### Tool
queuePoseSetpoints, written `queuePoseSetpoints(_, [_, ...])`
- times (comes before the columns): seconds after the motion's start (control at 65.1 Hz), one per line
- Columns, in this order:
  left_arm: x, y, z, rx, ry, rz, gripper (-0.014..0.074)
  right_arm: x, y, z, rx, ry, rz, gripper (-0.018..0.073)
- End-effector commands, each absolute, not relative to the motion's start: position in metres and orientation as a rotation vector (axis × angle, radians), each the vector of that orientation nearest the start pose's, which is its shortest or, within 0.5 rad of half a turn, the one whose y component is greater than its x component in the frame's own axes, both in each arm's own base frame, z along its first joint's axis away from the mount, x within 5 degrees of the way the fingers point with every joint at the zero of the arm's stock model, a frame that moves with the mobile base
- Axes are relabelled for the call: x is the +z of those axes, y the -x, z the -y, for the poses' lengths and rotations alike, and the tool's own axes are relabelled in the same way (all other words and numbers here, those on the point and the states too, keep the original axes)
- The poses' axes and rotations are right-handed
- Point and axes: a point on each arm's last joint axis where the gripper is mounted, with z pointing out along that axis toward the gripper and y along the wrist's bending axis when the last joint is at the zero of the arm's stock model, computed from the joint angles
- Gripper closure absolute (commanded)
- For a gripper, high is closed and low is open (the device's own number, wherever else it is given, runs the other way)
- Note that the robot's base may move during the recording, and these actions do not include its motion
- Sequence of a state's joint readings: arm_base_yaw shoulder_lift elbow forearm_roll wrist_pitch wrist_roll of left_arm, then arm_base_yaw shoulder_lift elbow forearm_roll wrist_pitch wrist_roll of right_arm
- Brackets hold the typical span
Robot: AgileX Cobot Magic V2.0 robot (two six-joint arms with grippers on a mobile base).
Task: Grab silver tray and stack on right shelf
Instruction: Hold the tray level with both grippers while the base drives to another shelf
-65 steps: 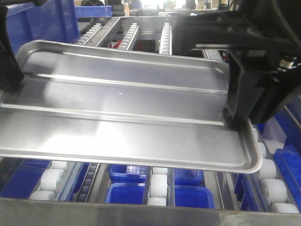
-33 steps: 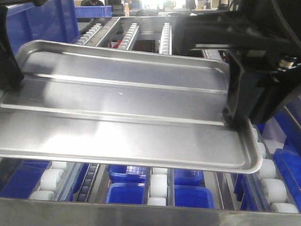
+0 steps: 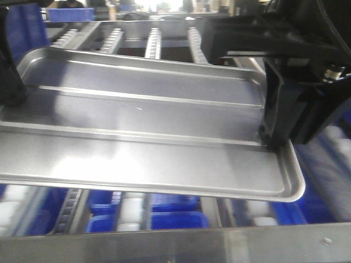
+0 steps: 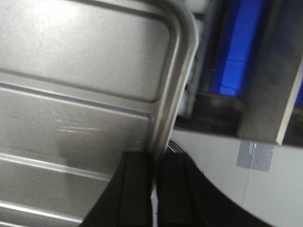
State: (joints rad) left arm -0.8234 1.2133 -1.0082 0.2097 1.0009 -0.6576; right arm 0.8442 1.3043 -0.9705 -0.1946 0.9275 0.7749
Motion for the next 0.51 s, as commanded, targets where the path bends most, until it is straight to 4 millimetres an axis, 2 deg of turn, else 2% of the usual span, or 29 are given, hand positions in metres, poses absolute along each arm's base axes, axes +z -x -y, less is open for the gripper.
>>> queuePoseSetpoints(0.0, [0.3266,-0.1660,0.1593,-0.256,-0.359,-2.580,0.0690,0.3008,-0.1759,-0.1748,0.275,0.262,-2.620,0.0503])
queuePoseSetpoints(0.491, [0.3266,-0.1660,0.1593,-0.256,-0.359,-2.580,0.0689,0.3008,-0.1759,-0.1748,0.275,0.262,-2.620,0.0503])
